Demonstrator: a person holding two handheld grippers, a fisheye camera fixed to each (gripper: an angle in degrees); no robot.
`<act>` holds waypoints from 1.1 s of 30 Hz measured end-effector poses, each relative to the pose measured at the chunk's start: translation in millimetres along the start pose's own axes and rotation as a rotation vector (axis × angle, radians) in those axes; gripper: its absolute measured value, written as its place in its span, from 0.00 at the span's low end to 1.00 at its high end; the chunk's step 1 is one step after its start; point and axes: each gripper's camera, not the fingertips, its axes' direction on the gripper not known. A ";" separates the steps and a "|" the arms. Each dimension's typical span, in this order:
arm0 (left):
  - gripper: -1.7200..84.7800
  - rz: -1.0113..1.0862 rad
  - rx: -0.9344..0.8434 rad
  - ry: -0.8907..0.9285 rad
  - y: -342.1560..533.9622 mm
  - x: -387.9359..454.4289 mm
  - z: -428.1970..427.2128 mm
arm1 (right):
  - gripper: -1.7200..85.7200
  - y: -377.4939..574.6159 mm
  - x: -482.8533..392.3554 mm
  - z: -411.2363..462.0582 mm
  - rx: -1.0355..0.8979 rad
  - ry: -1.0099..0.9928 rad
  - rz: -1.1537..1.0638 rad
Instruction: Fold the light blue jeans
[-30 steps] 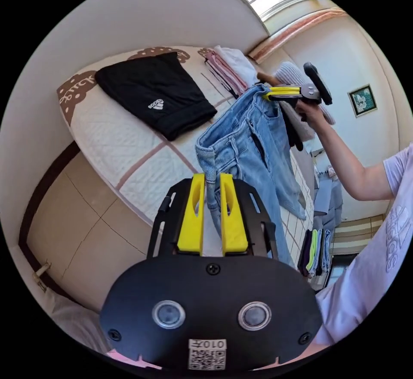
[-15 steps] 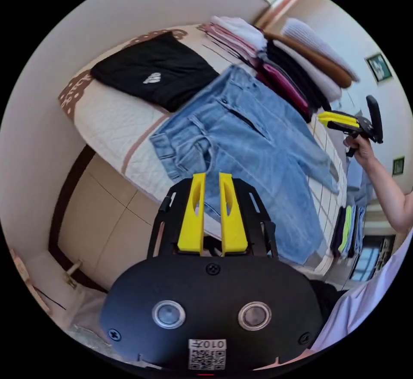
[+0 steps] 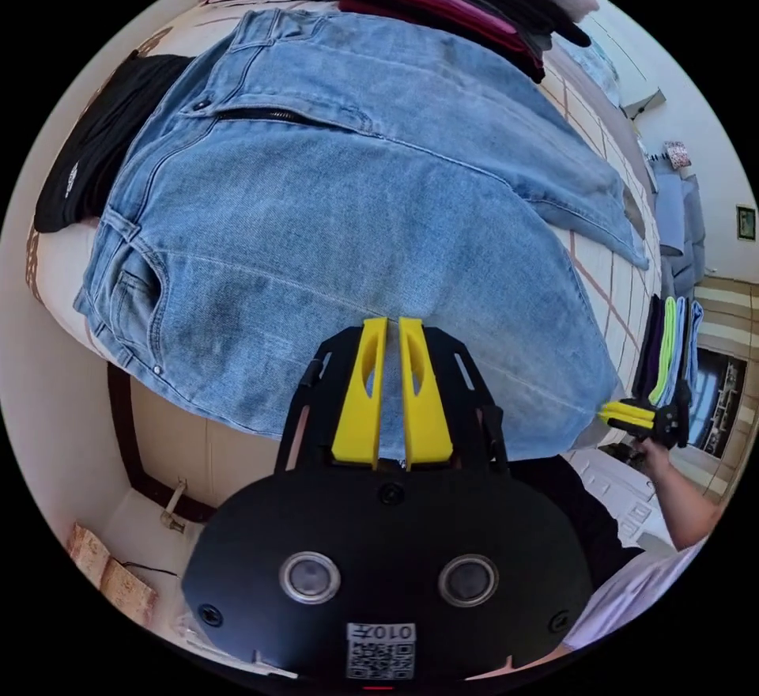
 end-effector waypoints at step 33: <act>0.02 0.171 0.073 0.177 -101.4 289.4 -106.2 | 0.09 5.4 151.9 141.6 0.098 0.089 0.533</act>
